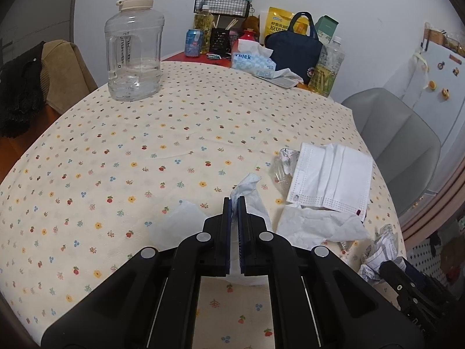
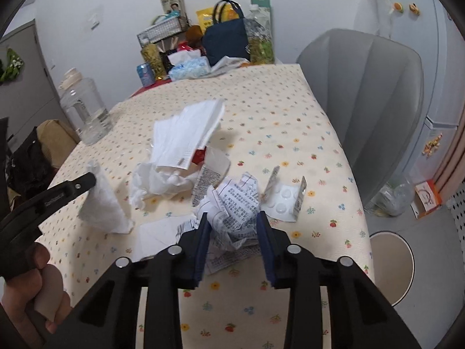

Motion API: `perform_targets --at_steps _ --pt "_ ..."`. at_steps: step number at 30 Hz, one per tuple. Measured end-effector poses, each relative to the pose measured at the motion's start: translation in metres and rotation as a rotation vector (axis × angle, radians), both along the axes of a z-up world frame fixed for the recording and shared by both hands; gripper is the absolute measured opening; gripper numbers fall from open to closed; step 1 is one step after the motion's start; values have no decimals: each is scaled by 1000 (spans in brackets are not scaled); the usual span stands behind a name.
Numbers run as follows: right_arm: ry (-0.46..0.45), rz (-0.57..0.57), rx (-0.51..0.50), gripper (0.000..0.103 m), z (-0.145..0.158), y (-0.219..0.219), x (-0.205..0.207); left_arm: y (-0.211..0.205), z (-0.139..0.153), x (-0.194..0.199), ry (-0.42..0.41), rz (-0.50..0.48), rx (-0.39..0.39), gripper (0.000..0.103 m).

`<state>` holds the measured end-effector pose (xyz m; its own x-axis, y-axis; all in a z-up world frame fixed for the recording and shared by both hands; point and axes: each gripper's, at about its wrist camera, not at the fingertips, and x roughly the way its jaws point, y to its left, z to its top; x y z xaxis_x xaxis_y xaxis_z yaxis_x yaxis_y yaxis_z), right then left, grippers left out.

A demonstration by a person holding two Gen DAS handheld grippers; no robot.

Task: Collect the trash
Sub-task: 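Grasp the crumpled printed paper with the right tool while the left tool holds the tissue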

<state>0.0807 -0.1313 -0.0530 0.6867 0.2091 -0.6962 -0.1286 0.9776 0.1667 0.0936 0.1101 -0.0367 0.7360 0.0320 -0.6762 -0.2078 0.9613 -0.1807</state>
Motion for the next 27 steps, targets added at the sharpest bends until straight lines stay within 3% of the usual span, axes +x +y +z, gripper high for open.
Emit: perform_targets --at_steps 8,10,27 --pt "-37 26 12 24 14 -2 -12 -11 13 -8 -22 -7 26 5" --pt "-45 22 11 18 19 -3 -15 -12 16 -11 -34 -10 18 5" --pt "-135 25 13 12 46 -9 -43 -19 42 -35 -96 -19 10 5"
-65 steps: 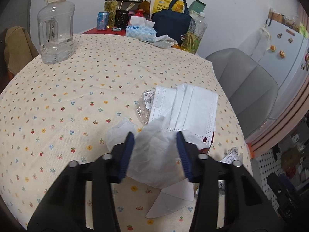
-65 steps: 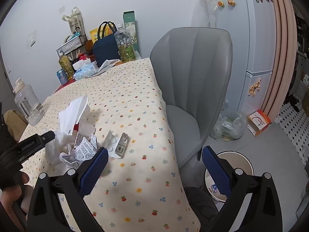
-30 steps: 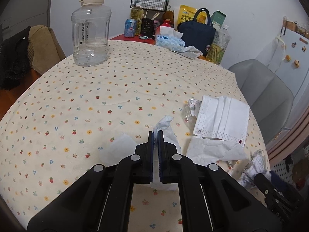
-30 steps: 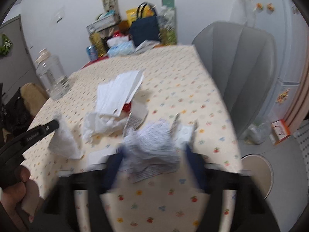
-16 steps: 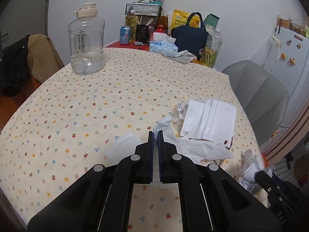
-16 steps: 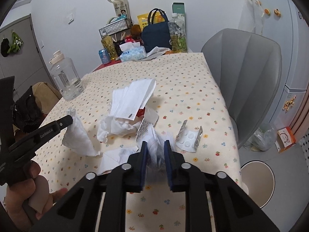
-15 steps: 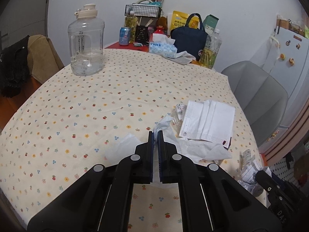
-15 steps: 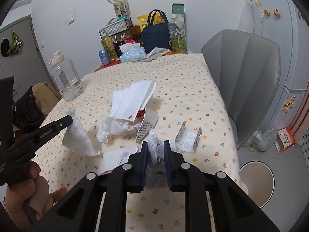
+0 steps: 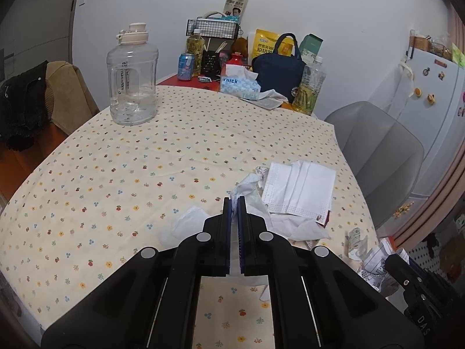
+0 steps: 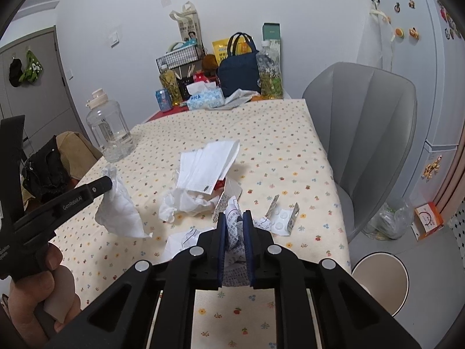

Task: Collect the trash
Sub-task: 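Grasp the crumpled printed paper with the right tool while the left tool holds the tissue, then carry both items to the bin while the right tool drops the paper in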

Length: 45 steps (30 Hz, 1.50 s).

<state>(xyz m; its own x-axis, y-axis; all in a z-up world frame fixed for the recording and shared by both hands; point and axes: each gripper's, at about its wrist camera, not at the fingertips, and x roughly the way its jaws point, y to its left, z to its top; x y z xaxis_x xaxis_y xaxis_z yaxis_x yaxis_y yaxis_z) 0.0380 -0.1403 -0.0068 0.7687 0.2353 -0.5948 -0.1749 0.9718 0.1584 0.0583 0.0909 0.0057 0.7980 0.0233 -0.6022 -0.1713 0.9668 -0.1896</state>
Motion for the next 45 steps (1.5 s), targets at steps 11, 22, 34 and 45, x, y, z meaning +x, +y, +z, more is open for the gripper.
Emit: perform_targets --at_steps 11,22,34,45 --pt "-64 -80 -1 11 22 -37 -14 -52 16 4 -33 -101 32 5" --pt "-71 -209 -2 12 28 -97 -23 -127 22 12 -44 -238 63 5" --pt "-73 -336 1 12 28 -163 -30 -199 19 23 -33 -356 104 5" --pt "-22 -423 34 12 4 -215 -28 -261 8 35 -4 -454 144 5"
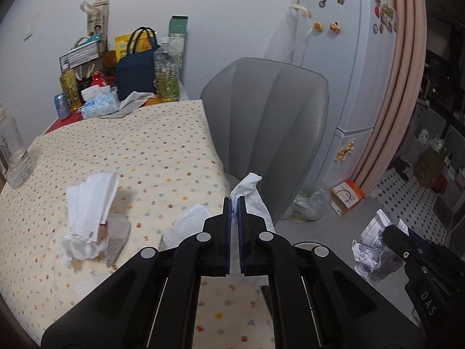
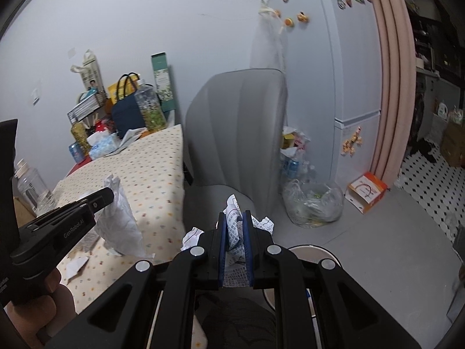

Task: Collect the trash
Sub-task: 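Carry both items to the bin while the right tool drops the paper in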

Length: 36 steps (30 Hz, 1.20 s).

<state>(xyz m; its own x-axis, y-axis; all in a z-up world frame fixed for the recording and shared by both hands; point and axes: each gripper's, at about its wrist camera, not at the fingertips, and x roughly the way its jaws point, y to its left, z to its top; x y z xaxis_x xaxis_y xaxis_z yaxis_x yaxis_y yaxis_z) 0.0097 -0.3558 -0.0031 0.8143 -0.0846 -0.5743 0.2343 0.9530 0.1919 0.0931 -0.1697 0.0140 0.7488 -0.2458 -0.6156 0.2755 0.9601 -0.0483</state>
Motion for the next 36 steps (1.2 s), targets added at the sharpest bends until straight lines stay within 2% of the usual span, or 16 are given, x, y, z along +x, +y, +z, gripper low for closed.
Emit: perform_targets --at_steps 22,25,29,36 --pt "109 -161 91 12 -61 -92 23 -100 -48 39 116 -146 73 5" --pt "115 -176 111 16 -67 -102 25 -113 -54 43 130 -158 85 5" --pt "116 -192 111 34 -70 -112 26 -127 -61 45 139 -175 99 5" --pt "126 -243 119 45 -76 -133 14 -152 -71 42 155 -213 120 5"
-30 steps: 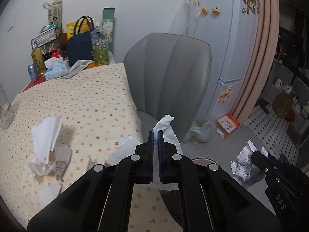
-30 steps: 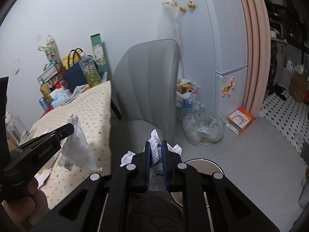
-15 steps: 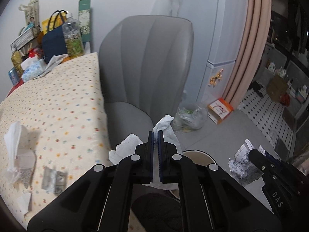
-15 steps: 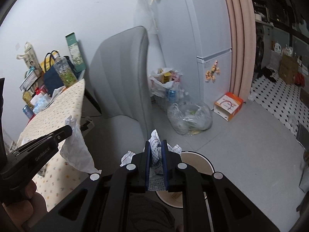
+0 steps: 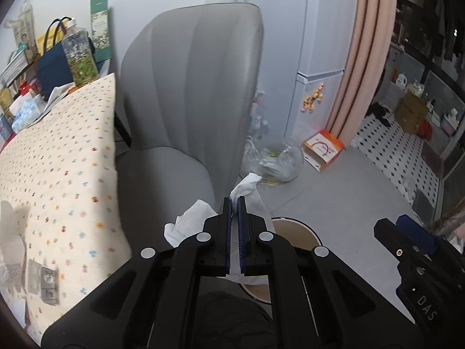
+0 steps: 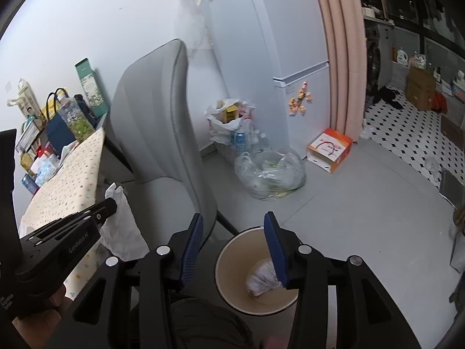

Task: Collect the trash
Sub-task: 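Carry both items to the bin while the right tool drops the paper in, then open the left tool over the bin to drop the white tissue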

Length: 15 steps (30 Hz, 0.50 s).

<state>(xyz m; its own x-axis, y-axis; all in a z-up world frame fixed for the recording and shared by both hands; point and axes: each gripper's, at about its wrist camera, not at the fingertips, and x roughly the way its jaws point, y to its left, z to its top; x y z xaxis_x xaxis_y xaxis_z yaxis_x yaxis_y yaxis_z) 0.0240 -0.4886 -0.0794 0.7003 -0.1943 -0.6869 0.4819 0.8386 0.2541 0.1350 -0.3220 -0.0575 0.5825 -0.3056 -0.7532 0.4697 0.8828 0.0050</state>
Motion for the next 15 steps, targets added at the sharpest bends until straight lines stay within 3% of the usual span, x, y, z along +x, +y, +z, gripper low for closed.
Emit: perform_targets --at_steps 15 --pt "-3 -191 -21 65 6 -52 -55 -67 -6 -25 46 -160 -10 6"
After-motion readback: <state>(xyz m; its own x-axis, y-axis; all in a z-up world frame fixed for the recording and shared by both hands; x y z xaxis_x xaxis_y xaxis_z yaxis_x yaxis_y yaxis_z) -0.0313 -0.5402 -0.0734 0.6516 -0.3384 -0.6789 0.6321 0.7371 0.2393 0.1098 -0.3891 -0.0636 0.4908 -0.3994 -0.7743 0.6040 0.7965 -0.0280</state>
